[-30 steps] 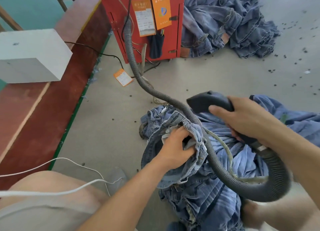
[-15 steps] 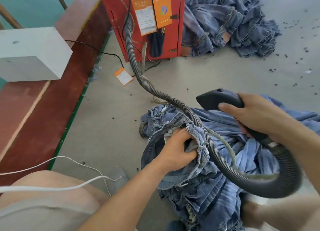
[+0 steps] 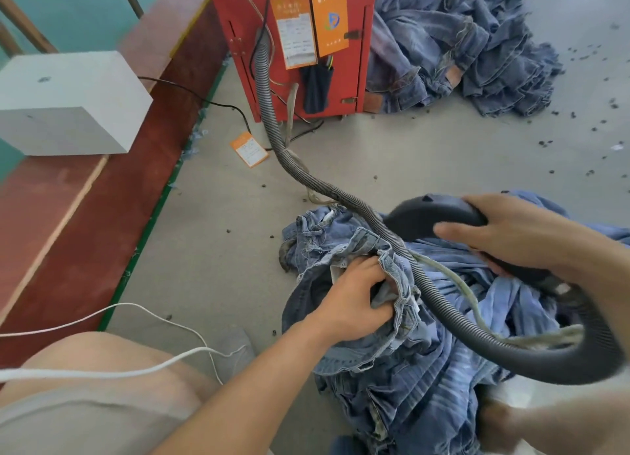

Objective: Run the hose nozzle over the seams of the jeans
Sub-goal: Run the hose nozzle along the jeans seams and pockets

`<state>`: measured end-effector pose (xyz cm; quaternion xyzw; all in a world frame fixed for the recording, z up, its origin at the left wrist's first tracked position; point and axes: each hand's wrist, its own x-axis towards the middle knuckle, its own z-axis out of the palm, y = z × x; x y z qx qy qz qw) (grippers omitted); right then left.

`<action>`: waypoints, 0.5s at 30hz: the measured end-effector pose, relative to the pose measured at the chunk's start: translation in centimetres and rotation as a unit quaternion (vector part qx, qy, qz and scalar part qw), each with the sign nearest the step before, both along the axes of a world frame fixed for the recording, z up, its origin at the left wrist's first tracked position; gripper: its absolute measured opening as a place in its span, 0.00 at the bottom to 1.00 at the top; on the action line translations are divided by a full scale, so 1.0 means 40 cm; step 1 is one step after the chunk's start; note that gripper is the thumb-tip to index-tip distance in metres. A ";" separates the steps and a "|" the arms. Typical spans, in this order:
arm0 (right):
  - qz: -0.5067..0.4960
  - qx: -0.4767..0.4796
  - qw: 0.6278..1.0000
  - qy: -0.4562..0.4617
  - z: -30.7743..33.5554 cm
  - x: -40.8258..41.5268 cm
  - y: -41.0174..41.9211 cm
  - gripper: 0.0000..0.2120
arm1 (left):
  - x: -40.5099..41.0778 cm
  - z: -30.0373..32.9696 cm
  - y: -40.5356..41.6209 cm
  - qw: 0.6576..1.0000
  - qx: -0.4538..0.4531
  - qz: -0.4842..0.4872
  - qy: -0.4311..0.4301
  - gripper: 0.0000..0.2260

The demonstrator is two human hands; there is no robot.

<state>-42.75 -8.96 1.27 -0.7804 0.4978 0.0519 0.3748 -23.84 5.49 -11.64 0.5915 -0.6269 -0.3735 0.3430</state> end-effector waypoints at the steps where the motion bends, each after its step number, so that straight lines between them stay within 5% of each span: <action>1: 0.021 0.007 1.000 0.021 -0.002 0.004 0.008 0.11 | -0.001 0.000 -0.002 1.000 -0.006 -0.004 -0.002 0.15; 4: 0.034 -0.036 0.998 0.041 -0.047 0.046 0.022 0.11 | -0.010 -0.011 0.000 0.999 -0.025 -0.033 -0.030 0.14; 8: -0.076 -0.080 0.994 -0.016 -0.047 0.047 0.008 0.13 | -0.017 -0.025 0.006 0.998 -0.016 -0.034 -0.043 0.11; 11: -0.073 -0.075 0.994 -0.023 -0.009 -0.004 0.002 0.14 | -0.012 -0.007 -0.008 0.986 0.065 0.064 0.136 0.07; 15: -0.043 -0.060 0.997 -0.012 0.002 -0.033 0.024 0.14 | 0.016 -0.004 -0.043 0.888 0.155 0.220 0.374 0.09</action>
